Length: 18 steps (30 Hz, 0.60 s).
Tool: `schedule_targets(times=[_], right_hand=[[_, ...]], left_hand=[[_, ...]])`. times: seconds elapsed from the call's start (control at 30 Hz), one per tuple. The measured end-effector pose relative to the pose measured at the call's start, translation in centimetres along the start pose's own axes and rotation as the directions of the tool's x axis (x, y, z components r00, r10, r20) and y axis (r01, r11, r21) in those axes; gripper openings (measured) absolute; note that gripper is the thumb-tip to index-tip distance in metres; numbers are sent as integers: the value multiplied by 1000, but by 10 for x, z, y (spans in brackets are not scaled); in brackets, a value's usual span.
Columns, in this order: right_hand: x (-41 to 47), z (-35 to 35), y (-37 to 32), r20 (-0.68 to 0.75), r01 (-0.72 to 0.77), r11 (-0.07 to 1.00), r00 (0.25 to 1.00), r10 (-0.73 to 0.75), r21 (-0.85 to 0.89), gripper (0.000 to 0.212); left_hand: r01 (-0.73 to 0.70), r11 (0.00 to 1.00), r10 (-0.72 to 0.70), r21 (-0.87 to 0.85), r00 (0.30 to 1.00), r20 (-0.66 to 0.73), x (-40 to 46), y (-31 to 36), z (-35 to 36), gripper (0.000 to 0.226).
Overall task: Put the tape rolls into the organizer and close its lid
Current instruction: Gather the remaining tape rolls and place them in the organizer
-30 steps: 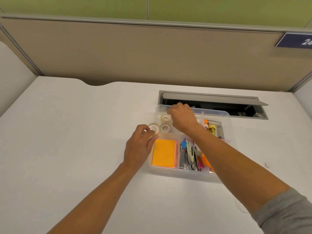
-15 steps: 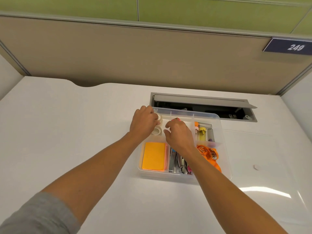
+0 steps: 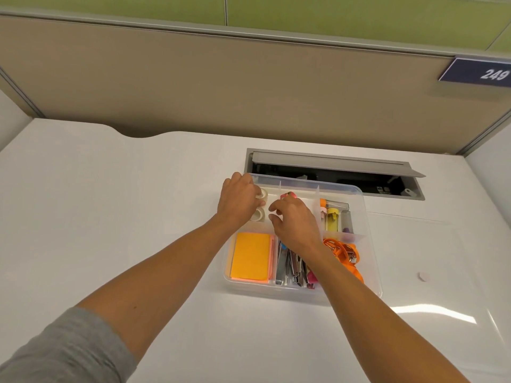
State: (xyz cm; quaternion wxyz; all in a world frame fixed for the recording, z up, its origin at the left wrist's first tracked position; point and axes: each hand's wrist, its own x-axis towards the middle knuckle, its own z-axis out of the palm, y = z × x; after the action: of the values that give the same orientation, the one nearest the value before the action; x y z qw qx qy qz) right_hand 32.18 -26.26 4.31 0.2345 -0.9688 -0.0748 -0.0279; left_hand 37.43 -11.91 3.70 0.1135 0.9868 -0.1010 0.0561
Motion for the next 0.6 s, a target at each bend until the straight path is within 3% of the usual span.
schedule_targets(times=[0.37, 0.5, 0.6], right_hand=[[12, -1, -8, 57, -2, 999, 998, 4, -37, 18], [18, -3, -7, 95, -15, 998, 995, 21, -62, 18], [26, -4, -10, 162, 7, 995, 987, 10, -101, 20]], left_hand=[[42, 967, -55, -252, 998, -45, -6, -13, -15, 29], [126, 883, -229, -452, 956, -182, -26, -29, -17, 19], [133, 880, -250, -457, 946, -206, -53, -49, -9, 18]])
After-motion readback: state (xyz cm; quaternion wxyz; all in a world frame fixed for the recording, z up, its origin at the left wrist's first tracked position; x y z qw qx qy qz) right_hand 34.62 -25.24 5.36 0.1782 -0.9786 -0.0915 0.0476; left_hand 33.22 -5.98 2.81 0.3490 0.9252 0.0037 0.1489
